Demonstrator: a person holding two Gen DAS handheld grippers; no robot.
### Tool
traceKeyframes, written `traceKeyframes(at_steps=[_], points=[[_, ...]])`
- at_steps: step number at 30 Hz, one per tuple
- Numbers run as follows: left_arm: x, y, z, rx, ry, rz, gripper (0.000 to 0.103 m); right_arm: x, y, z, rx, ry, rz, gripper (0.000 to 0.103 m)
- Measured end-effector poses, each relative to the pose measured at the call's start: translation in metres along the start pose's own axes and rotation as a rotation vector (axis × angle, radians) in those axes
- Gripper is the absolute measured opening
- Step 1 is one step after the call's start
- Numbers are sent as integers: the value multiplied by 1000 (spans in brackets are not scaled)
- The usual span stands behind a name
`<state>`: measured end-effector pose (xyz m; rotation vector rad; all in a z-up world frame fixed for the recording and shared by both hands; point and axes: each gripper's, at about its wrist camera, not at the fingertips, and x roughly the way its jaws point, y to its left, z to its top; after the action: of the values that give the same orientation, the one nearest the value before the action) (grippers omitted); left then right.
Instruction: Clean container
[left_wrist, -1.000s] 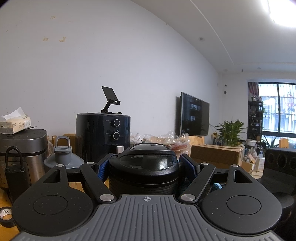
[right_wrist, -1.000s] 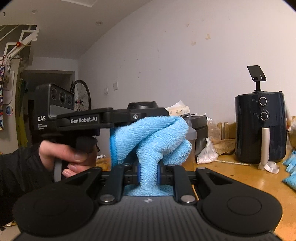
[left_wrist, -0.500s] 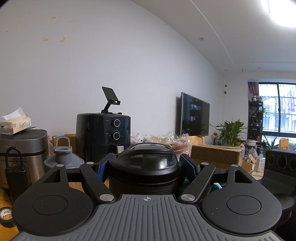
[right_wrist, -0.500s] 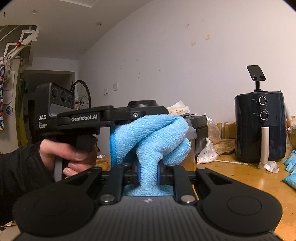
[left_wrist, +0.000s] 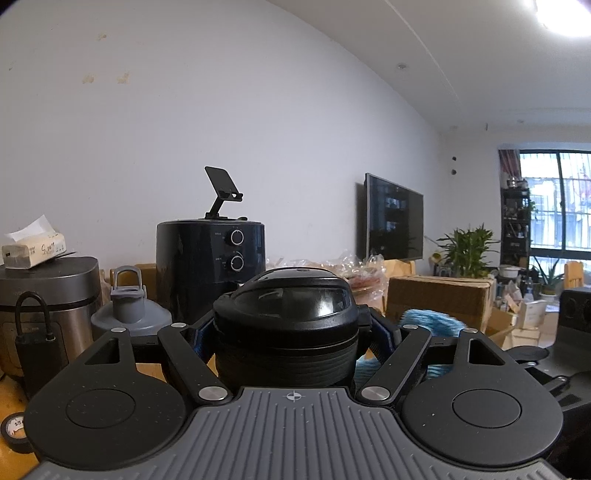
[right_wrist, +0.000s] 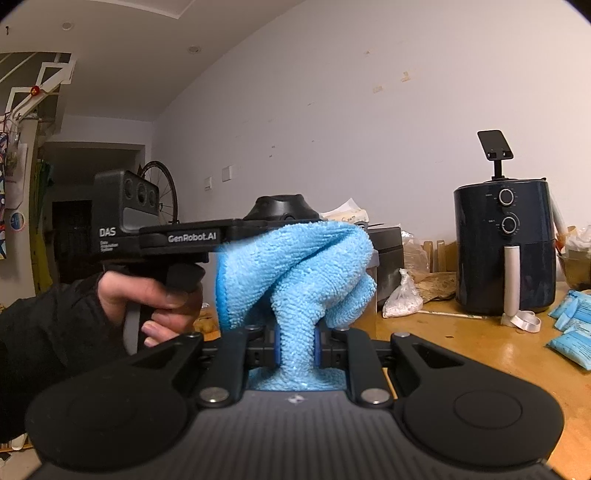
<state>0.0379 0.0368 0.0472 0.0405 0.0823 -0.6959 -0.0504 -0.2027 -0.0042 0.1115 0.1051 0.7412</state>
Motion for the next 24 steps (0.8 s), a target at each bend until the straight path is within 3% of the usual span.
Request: traceKeyframes(at_steps=[17, 20, 24], points=[[-7, 0, -7, -11, -35, 2, 78, -25, -14, -20, 43, 30, -46, 11], [-10, -2, -10, -16, -58, 30, 92, -25, -15, -23, 46, 37, -50, 11], [-11, -5, -9, -26, -66, 76, 95, -25, -16, -24, 50, 43, -54, 11]])
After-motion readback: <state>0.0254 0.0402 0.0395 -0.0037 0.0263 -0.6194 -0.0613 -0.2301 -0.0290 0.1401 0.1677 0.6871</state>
